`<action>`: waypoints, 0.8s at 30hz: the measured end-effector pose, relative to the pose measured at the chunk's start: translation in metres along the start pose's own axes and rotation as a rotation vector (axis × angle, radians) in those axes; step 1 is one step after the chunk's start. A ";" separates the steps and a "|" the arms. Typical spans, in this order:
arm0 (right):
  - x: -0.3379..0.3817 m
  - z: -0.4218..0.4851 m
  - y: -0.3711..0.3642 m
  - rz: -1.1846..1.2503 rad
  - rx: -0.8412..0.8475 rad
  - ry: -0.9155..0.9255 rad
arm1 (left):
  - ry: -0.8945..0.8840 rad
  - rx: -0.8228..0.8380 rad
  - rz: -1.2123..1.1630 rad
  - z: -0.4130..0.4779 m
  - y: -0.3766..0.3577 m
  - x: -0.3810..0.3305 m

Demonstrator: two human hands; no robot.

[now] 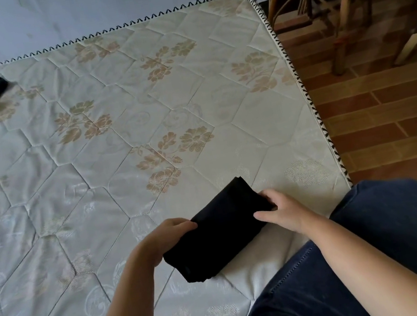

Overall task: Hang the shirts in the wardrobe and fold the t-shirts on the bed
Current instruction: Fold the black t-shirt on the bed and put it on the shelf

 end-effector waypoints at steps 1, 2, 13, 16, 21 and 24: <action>-0.001 0.002 -0.001 -0.072 -0.008 -0.013 | -0.006 -0.051 0.017 0.003 0.003 0.000; -0.001 0.004 -0.002 -0.122 -0.025 -0.018 | -0.016 -0.099 0.038 0.005 0.006 0.000; -0.005 0.015 -0.015 -0.301 0.000 -0.094 | -0.205 -0.694 0.440 0.022 0.001 0.008; 0.003 0.012 -0.014 -0.456 -0.062 -0.065 | -0.499 -0.938 0.512 0.010 -0.029 -0.009; 0.036 0.016 -0.039 -0.924 -0.449 0.598 | -0.578 -0.737 0.712 0.023 -0.085 -0.008; 0.022 0.017 -0.076 -1.012 -0.201 0.663 | -0.541 -0.670 0.808 0.033 -0.098 0.015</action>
Point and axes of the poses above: each hand's wrist, its own z-axis towards the middle knuckle, its own y-axis out of the back of the hand, x = y × z, the point moved 3 cm from there along z, towards the middle knuckle
